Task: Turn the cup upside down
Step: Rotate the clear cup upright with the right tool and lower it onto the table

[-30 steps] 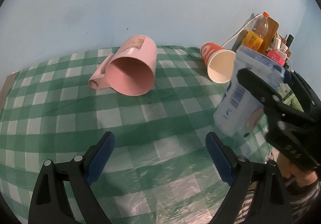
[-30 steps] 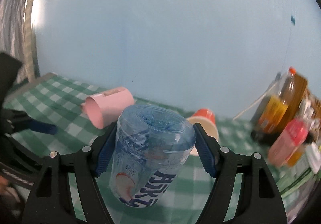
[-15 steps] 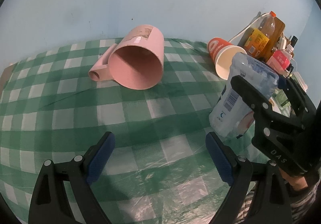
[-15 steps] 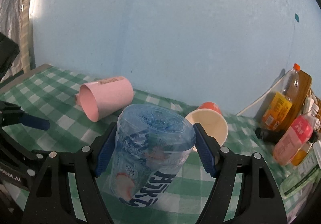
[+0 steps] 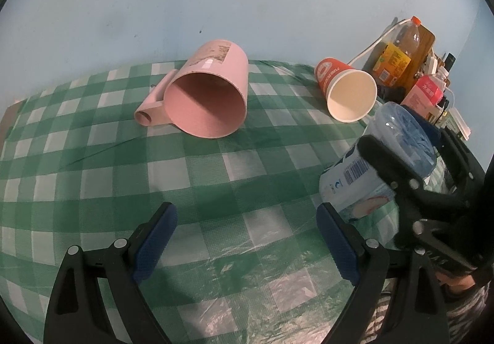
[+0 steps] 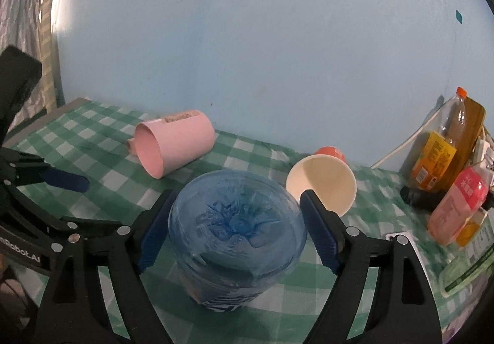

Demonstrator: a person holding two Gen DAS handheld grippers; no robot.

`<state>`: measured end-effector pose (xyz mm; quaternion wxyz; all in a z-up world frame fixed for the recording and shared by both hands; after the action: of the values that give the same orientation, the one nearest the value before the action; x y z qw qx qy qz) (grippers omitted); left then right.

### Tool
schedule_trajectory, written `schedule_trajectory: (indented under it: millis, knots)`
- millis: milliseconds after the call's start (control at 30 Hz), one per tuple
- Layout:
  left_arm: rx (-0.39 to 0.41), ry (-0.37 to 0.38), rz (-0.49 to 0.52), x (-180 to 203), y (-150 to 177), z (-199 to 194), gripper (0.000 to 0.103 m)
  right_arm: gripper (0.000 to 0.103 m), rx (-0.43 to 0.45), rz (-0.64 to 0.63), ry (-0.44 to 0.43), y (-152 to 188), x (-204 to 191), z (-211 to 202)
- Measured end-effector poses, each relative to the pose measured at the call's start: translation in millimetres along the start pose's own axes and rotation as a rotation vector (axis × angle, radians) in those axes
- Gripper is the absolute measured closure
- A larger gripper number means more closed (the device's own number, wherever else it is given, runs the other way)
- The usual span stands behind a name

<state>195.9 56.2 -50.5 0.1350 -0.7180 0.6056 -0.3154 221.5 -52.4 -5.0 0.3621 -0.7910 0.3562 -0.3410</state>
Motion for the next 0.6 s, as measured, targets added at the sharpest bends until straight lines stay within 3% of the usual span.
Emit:
schedule_trajectory:
  millis: [600]
  knots:
    - [0.049, 0.039, 0.044, 26.7, 6.5, -25.5, 0.01, 0.015, 0.151, 0.074, -0.007, -9.8, 16.9, -92.1]
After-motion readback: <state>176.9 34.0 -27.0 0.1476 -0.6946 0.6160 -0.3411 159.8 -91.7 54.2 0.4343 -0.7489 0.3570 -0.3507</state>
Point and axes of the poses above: each gripper's, at about its wrist camera, not at the fingertips, and z roughly the way its jaws point, x to its right, y to its underside, the point moved 5 cm from there along z, roughly the way its jaws point, and after that the axes turned 5 degrees about -z, right-handed, at the moved point
